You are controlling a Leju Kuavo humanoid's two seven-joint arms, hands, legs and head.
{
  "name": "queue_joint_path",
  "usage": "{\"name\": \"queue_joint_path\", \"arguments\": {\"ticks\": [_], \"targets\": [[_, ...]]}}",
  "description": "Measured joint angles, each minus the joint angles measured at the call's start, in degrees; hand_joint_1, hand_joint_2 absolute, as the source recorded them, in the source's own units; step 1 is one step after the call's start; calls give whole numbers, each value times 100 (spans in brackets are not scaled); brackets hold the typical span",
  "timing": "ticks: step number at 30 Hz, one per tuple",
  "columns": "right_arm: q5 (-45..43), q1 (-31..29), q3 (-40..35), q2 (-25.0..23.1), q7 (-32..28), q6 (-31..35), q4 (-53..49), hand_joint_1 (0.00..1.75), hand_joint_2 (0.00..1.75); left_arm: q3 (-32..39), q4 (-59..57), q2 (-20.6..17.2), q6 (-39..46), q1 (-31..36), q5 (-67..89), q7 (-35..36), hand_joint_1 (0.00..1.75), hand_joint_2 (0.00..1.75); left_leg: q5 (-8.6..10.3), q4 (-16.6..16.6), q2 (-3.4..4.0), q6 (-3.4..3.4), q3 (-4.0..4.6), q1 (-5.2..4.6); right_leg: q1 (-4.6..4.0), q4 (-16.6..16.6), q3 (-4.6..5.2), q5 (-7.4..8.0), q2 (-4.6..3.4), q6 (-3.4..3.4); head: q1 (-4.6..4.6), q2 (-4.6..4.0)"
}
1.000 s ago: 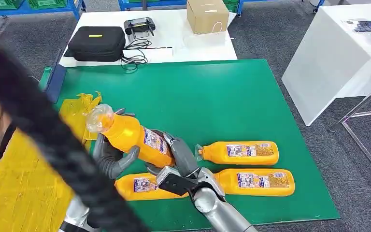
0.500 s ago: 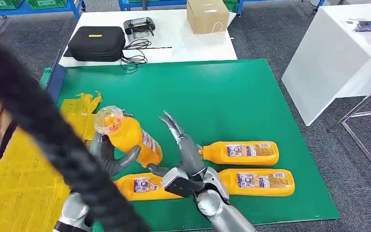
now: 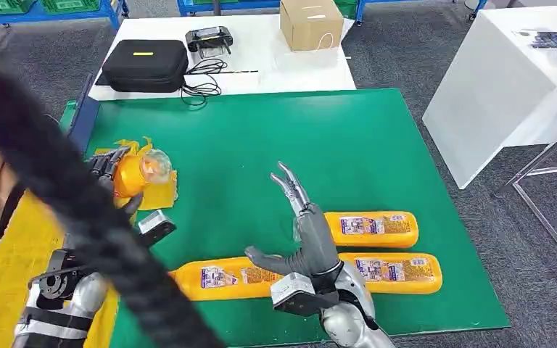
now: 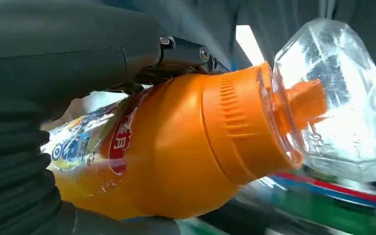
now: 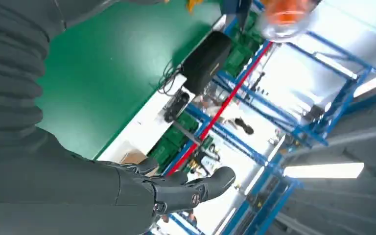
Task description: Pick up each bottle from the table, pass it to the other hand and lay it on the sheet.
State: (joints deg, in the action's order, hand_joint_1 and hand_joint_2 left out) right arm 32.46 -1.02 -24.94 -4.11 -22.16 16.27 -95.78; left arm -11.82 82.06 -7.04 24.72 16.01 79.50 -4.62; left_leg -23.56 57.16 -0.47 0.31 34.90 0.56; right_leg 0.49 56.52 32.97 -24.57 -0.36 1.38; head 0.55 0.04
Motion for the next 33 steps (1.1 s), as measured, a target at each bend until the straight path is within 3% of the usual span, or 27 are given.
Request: {"name": "queue_joint_path", "arguments": {"ticks": [6,11,15,27,28,29,33], "targets": [[193,-85,-94,88,151,-593,42,0,175,-296,-1541,-347,-85,691,1009,637,175,175,7,0,-1,-9,-2,4,-2,3,-1,1,-1,-1,0,0],[271,-189,-442,228,269,-1203,339,0,175,-610,-2946,-317,77,975,1022,644,175,175,7,0,1,-9,1,3,-2,4,1,1,-1,-1,0,0],[437,-261,-702,339,356,-1327,669,0,175,-664,-3753,-236,171,1137,961,640,175,175,7,1,-3,-9,7,2,-1,3,5,0,0,0,0,0],[470,-418,-984,494,420,-1474,1023,0,175,-673,-4550,-131,149,1377,827,631,175,175,7,0,-1,-9,6,3,-2,3,5,0,-1,-1,0,0],[472,-439,-1023,503,433,-1493,1067,0,175,-667,-4615,-115,153,1417,786,633,35,175,7,0,-1,-9,6,4,-2,3,4,0,0,-1,0,0],[476,-464,-1064,505,459,-1515,1123,0,175,-652,-4698,-98,162,1462,743,642,0,175,7,0,-2,-9,6,3,-2,3,3,0,0,-1,0,0],[697,-543,-1246,507,715,-1524,1309,0,175,-529,-4904,-50,418,1549,587,696,0,175,7,0,-1,-9,6,3,-2,3,4,1,-1,-1,0,0]]}}
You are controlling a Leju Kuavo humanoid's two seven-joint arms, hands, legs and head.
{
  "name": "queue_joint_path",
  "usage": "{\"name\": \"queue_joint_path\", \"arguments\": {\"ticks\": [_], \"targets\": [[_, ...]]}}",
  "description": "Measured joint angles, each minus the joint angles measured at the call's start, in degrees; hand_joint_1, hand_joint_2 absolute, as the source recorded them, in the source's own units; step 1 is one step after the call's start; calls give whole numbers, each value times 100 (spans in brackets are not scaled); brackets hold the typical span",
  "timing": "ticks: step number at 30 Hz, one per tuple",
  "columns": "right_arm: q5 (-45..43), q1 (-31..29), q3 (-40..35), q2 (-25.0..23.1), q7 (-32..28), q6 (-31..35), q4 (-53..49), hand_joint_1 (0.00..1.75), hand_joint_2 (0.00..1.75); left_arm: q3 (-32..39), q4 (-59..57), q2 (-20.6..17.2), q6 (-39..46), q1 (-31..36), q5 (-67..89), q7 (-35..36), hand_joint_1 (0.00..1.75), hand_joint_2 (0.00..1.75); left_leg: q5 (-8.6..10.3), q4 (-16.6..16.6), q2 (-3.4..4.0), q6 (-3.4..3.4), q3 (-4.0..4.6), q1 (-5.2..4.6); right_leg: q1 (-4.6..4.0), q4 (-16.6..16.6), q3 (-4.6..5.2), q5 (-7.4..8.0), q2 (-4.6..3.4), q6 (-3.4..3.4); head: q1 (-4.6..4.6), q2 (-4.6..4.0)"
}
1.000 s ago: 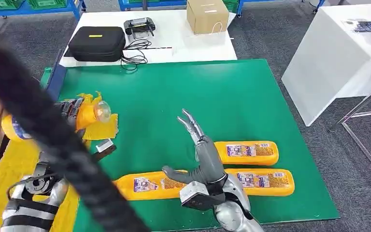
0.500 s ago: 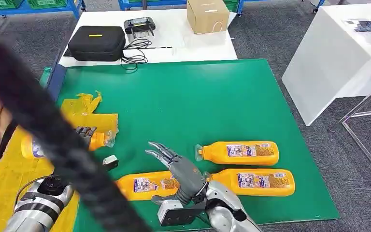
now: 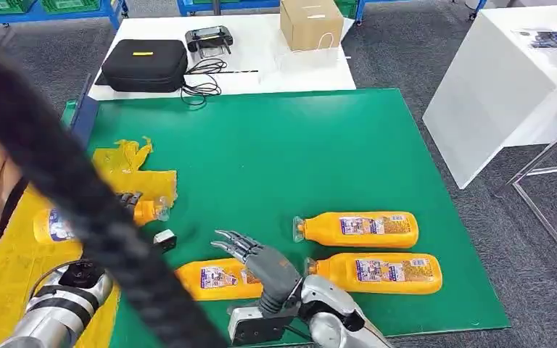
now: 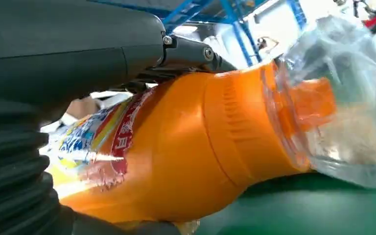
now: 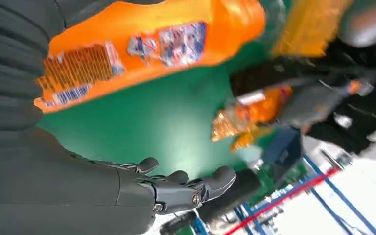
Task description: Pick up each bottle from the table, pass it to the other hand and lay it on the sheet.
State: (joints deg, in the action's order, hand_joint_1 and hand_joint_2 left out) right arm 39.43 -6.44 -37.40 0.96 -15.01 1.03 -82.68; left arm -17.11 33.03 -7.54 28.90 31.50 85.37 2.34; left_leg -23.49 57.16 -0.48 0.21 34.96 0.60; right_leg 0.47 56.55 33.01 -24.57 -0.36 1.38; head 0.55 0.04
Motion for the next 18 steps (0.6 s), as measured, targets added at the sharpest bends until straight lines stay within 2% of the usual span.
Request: {"name": "queue_joint_path", "arguments": {"ticks": [4,9,13,18], "targets": [[363,-109,-219,22,376,81,201,0,175,234,-35,70,317,4,-361,-232,0,175,0,0,-1,0,0,0,0,0,-1,0,1,0,0,0],[964,-196,-407,81,850,280,547,0,175,704,298,182,391,-144,-1564,-1059,0,175,0,0,0,0,1,-1,0,0,0,0,0,0,0,0],[1189,-299,-555,94,977,286,820,0,175,1019,904,297,148,-354,-2580,-1616,0,175,0,0,0,0,1,-1,1,0,0,0,0,0,0,0],[1509,-544,-773,105,1109,306,1116,0,175,1333,1963,483,-709,-699,-4279,-2194,0,175,0,0,2,0,-4,0,0,0,-3,0,-1,0,0,0]]}}
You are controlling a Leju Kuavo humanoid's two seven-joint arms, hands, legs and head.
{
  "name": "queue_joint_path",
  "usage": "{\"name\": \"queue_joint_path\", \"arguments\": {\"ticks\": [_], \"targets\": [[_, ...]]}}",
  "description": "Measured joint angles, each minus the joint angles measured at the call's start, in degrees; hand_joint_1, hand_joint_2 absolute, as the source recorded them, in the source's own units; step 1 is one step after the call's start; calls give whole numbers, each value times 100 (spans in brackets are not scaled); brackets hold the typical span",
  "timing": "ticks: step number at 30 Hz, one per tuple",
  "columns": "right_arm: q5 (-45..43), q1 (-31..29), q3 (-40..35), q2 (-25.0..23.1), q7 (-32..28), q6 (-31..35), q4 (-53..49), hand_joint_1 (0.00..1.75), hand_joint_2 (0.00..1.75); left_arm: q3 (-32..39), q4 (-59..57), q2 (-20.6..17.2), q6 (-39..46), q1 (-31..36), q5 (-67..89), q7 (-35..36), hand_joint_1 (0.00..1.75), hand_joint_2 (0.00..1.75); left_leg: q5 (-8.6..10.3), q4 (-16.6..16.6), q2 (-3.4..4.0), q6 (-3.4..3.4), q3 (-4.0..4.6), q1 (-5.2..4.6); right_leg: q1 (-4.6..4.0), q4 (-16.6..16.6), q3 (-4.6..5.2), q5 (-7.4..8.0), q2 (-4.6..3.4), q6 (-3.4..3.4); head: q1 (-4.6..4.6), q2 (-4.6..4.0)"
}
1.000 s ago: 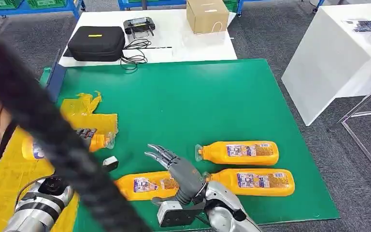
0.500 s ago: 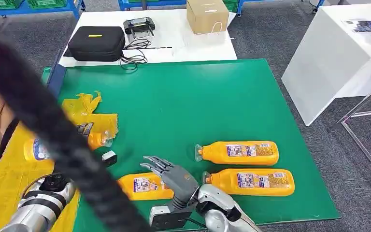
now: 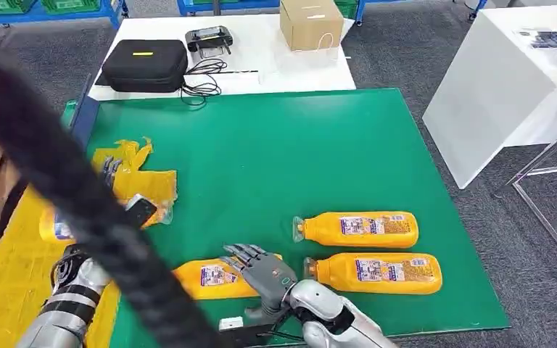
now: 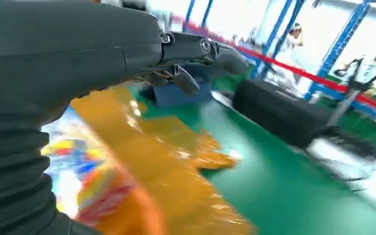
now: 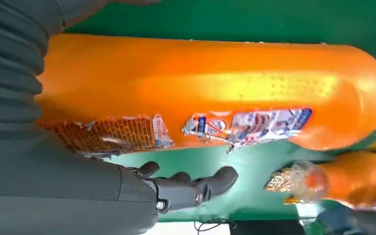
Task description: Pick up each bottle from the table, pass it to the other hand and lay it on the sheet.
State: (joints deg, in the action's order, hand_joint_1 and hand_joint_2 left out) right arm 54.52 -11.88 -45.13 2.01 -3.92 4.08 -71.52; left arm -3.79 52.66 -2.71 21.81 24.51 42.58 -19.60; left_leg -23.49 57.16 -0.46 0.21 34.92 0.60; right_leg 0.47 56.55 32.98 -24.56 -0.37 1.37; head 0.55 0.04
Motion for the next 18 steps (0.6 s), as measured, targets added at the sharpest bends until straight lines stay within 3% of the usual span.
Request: {"name": "queue_joint_path", "arguments": {"ticks": [4,11,18], "targets": [[499,-184,-192,-4,240,68,192,0,175,164,1037,180,-508,-309,-818,-145,0,175,0,0,1,0,-4,0,0,0,-5,0,0,0,0,0],[646,-320,-317,-7,333,110,328,0,175,278,1836,300,-586,-549,-899,-178,0,175,0,0,0,0,-12,0,0,0,-11,1,0,0,0,0],[1715,-395,-346,-107,1186,252,427,0,175,265,2573,418,-608,-928,-932,-173,0,175,0,0,0,0,-10,0,0,0,-11,1,0,0,0,0]]}}
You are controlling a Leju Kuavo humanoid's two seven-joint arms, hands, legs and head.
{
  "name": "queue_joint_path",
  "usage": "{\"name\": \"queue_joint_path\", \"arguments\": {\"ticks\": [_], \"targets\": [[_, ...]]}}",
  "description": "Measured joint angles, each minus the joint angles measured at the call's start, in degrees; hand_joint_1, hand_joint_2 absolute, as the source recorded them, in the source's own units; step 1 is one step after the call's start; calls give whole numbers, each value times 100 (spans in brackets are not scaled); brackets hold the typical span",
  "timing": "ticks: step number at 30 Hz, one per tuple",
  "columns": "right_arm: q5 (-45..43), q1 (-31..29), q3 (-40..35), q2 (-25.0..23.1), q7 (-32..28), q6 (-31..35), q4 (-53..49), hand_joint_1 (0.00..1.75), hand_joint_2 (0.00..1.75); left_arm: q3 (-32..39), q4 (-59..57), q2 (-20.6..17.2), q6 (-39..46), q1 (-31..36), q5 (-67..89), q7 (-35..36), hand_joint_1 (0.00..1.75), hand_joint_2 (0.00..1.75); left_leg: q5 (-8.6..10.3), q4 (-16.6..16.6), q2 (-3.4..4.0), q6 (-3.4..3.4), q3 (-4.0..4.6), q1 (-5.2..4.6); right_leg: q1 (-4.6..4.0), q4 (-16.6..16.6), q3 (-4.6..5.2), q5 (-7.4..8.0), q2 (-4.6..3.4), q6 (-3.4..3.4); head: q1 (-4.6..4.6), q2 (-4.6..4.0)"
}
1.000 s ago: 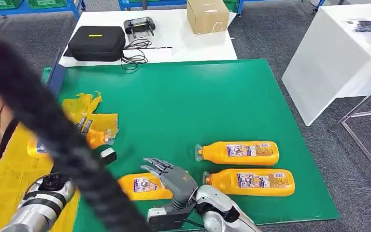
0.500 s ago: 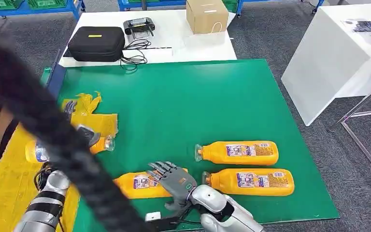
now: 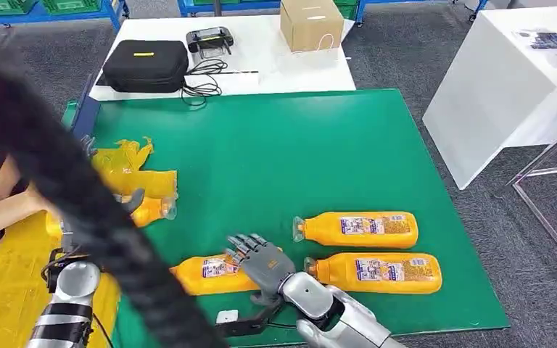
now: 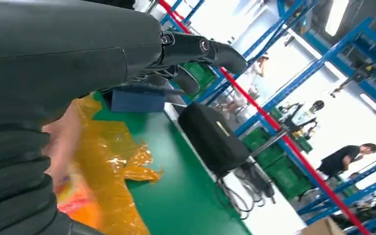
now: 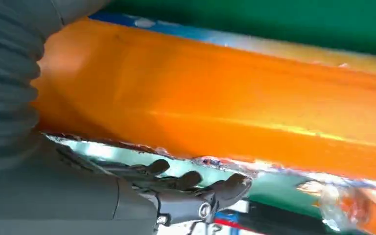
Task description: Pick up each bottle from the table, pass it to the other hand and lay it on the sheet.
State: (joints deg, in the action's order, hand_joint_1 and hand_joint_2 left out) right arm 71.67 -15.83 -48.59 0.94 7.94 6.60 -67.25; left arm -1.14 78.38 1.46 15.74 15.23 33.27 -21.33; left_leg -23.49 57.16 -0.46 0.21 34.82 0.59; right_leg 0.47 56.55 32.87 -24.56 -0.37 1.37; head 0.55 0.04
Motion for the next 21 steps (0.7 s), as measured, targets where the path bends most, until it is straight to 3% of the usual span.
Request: {"name": "queue_joint_path", "arguments": {"ticks": [8,9,11,14,21], "targets": [[690,-180,55,-197,446,-96,396,3,175,0,688,92,-87,-254,-251,0,0,175,0,0,0,0,-4,0,0,-1,-2,0,0,0,0,0],[710,-200,65,-212,454,-96,437,14,175,0,745,101,-87,-274,-258,0,0,175,0,-1,0,0,-5,0,0,-1,-3,0,0,0,0,0],[751,-226,79,-245,491,-96,500,126,175,0,817,109,-85,-305,-258,0,0,175,0,-1,0,0,-10,0,0,-1,-6,0,0,0,0,0],[826,-233,162,-295,564,-92,599,175,175,-13,929,125,-79,-347,-258,-15,0,175,2,-1,-1,-1,-13,0,0,-1,-10,1,0,0,0,0],[791,-304,428,-384,540,-129,865,175,175,-131,1121,153,-98,-416,-361,-50,0,175,3,0,-2,0,-12,0,1,-1,-11,4,1,4,0,0]]}}
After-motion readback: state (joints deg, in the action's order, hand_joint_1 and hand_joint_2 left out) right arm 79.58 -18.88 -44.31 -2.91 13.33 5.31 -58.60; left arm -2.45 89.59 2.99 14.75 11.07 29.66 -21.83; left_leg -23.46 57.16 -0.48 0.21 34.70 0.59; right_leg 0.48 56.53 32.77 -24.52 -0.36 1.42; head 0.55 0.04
